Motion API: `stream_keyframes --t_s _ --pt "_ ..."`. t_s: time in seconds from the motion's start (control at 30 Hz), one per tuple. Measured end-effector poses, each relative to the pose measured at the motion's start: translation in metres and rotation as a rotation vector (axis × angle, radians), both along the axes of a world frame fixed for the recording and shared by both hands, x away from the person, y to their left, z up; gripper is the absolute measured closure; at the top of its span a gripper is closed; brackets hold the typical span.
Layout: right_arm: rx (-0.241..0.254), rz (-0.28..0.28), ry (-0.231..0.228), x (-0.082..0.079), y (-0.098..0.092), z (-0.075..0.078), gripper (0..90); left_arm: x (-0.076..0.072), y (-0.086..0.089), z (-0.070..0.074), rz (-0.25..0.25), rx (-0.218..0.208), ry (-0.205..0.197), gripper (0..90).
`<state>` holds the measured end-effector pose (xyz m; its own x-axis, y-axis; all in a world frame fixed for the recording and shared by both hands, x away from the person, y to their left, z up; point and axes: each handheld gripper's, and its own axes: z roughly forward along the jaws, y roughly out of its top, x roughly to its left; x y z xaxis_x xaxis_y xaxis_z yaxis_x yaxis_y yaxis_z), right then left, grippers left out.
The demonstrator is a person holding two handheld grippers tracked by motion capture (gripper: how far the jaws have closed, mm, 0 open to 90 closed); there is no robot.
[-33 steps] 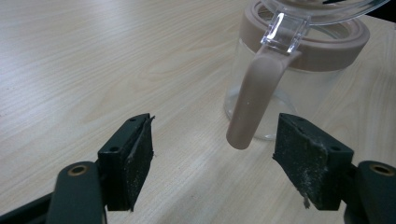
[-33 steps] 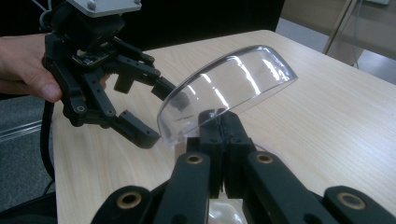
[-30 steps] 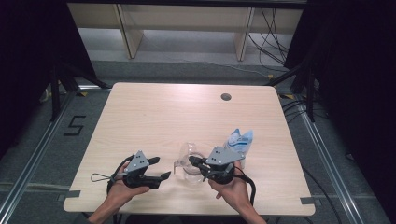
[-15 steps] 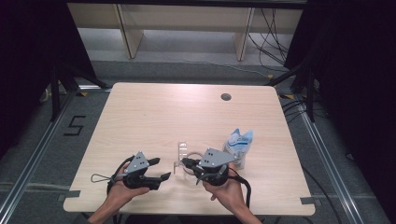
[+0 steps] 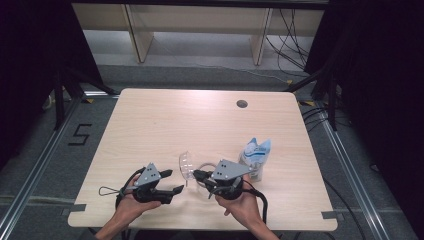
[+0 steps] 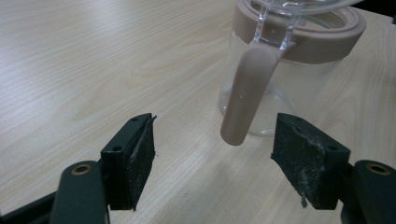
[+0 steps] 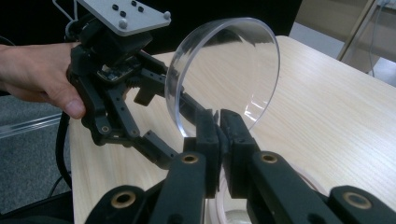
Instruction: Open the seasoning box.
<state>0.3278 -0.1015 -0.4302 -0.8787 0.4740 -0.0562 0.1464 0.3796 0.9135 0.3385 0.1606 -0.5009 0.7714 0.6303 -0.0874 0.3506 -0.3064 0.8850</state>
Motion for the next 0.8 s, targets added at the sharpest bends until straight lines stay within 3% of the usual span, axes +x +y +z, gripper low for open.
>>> stream_keyframes --t_s 0.23,0.37,0.4,0.43,0.53,0.57,0.63,0.7,0.73,0.8 --pt "0.021 -0.015 -0.007 -0.002 -0.013 0.004 81.1 0.000 -0.002 -0.002 -0.005 0.002 0.005 29.7" --pt "0.037 -0.041 0.018 -0.006 -0.028 0.008 75.2 0.000 -0.003 -0.002 -0.003 0.002 -0.001 30.1" --pt "0.038 -0.051 0.000 -0.006 -0.033 0.009 72.3 0.000 -0.003 -0.002 -0.006 -0.008 -0.002 30.2" --pt "0.045 -0.061 0.017 -0.008 -0.036 0.010 68.6 0.000 -0.004 -0.002 -0.003 -0.012 -0.001 30.3" --pt "0.061 -0.079 -0.001 -0.009 -0.049 0.013 60.1 0.000 -0.003 -0.002 -0.009 -0.007 -0.001 30.2" --pt "0.080 -0.106 0.026 -0.011 -0.052 0.014 56.4 0.000 -0.004 -0.001 -0.007 -0.013 0.000 30.1" --pt "0.077 -0.102 -0.015 -0.010 -0.061 0.016 52.3 0.000 -0.004 -0.001 -0.005 -0.016 0.000 30.0" --pt "0.091 -0.125 0.001 -0.014 -0.067 0.018 46.6 0.000 -0.004 -0.001 -0.006 -0.017 0.001 29.8" --pt "0.082 -0.131 -0.024 -0.015 -0.071 0.019 45.5 0.000 -0.004 -0.001 -0.006 -0.017 0.001 29.6" --pt "0.089 -0.150 -0.026 -0.019 -0.078 0.021 43.0 0.000 -0.004 -0.001 -0.007 -0.017 0.001 29.5"
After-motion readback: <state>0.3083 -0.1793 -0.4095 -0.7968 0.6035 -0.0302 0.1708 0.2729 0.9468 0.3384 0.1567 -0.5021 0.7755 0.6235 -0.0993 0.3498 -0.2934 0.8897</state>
